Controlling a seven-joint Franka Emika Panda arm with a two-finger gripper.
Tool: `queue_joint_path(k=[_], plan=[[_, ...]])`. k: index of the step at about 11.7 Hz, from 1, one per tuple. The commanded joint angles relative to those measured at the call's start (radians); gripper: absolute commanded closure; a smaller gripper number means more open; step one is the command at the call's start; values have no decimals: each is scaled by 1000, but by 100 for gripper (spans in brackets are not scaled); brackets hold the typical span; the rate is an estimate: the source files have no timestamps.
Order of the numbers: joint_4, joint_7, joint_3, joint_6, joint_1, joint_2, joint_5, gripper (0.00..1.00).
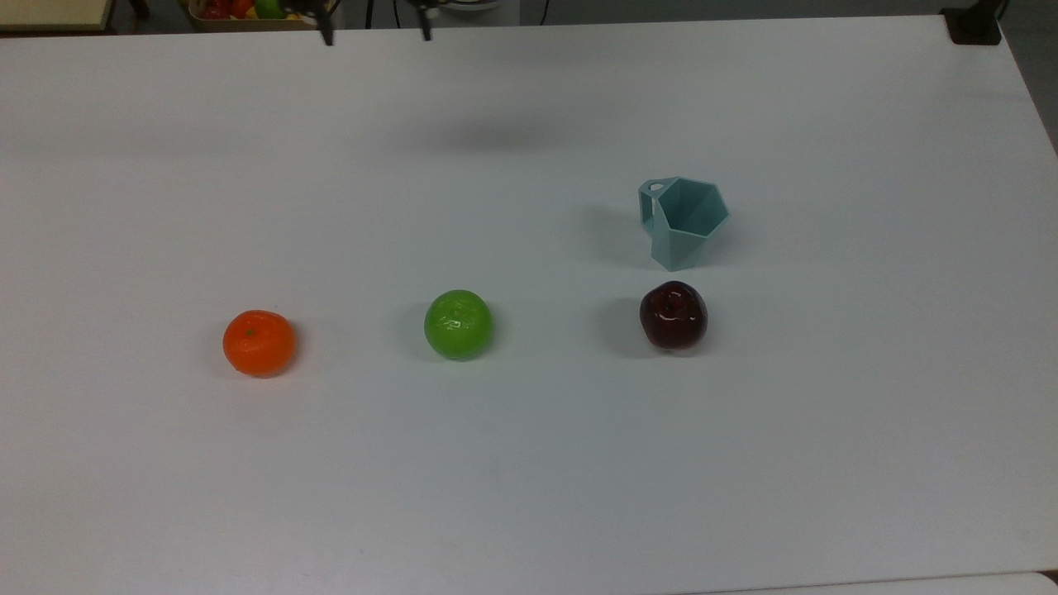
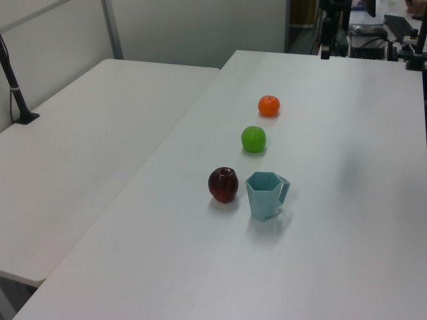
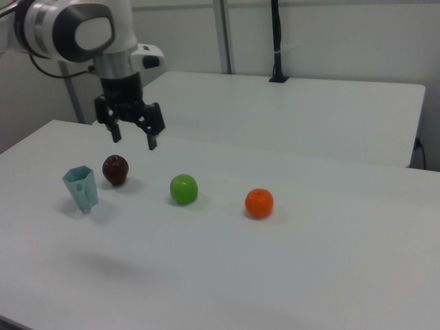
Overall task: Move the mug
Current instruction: 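Move the open gripper toward the teal mug's rim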
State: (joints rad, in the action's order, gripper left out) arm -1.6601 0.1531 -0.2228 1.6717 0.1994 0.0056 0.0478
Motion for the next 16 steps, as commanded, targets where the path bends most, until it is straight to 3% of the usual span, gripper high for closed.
queue_joint_path(k=[1, 3, 6, 8, 14, 16], plan=[[-6, 150, 106, 16, 12, 16, 17, 0], [-12, 221, 158, 14, 12, 19, 72, 0], [-36, 232, 209, 35, 12, 56, 78, 0], [-85, 224, 240, 149, 14, 70, 78, 0], [-142, 296, 270, 229, 31, 99, 69, 0], [-158, 304, 278, 264, 73, 103, 64, 0]])
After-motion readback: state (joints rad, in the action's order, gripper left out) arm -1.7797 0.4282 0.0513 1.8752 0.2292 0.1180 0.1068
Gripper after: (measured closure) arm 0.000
